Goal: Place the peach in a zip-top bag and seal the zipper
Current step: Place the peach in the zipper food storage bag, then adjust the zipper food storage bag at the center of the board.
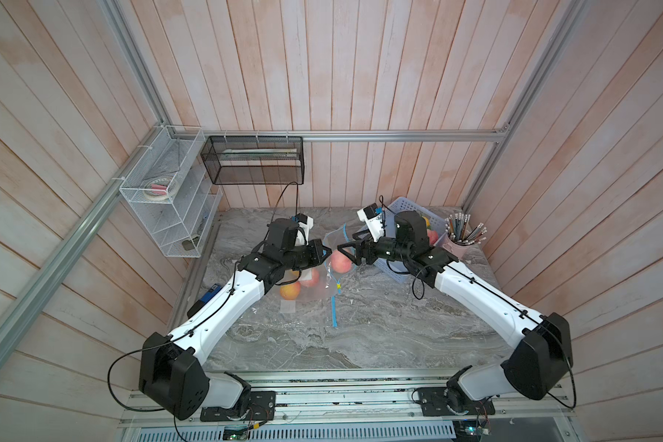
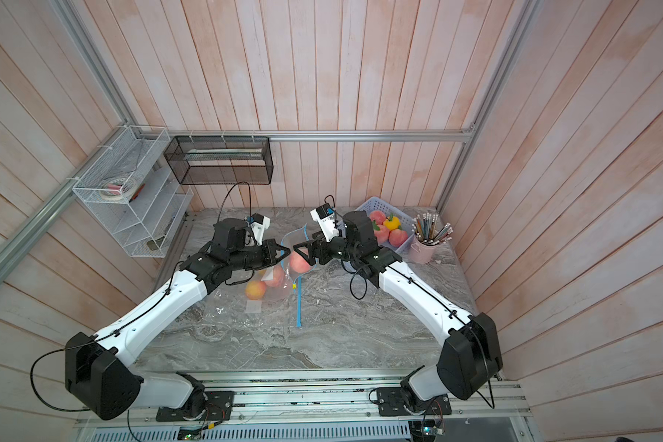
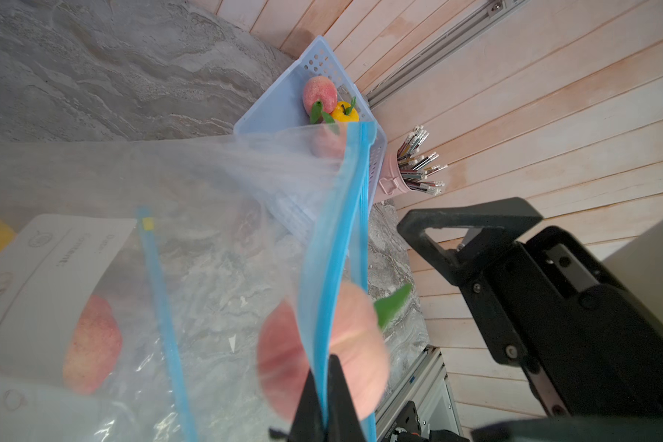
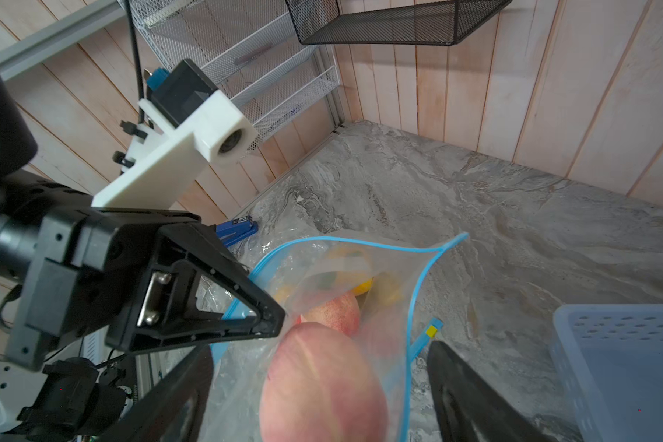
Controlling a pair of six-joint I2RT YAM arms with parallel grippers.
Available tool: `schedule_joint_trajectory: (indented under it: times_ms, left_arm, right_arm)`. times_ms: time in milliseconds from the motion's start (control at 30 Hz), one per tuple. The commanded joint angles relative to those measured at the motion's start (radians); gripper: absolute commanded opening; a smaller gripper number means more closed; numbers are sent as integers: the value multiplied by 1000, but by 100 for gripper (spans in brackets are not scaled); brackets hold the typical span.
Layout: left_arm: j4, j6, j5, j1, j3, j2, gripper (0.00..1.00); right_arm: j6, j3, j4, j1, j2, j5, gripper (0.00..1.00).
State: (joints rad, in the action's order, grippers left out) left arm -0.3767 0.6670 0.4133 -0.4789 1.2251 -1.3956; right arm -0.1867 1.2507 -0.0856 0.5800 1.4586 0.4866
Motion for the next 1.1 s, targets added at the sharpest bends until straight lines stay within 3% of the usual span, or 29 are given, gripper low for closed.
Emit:
schedule_joint_trajectory:
  times_ms: [0, 133, 300, 533, 733, 1067]
  left_arm:
    - [-51, -57, -43, -4, 50, 24, 0]
    - [-97, -112, -67, -3, 83, 36, 0]
    - [-223, -267, -120, -4, 199, 28, 0]
    - [-445, -566, -170, -3, 450, -19, 0]
    - [-535, -798, -65, -3, 593, -95, 0]
    - [-633, -1190, 142, -7, 704, -211, 0]
  right_arm:
    - [-19, 30, -3, -8, -55, -71, 90]
    - [-76, 7, 25, -53, -95, -122, 91]
    - [-49, -38, 31, -132, -138, -173, 90]
    - [103, -85, 44, -272, -186, -45, 86]
    - [279, -119, 110, -282, -215, 58, 86]
    - [344, -130, 139, -282, -172, 255, 90]
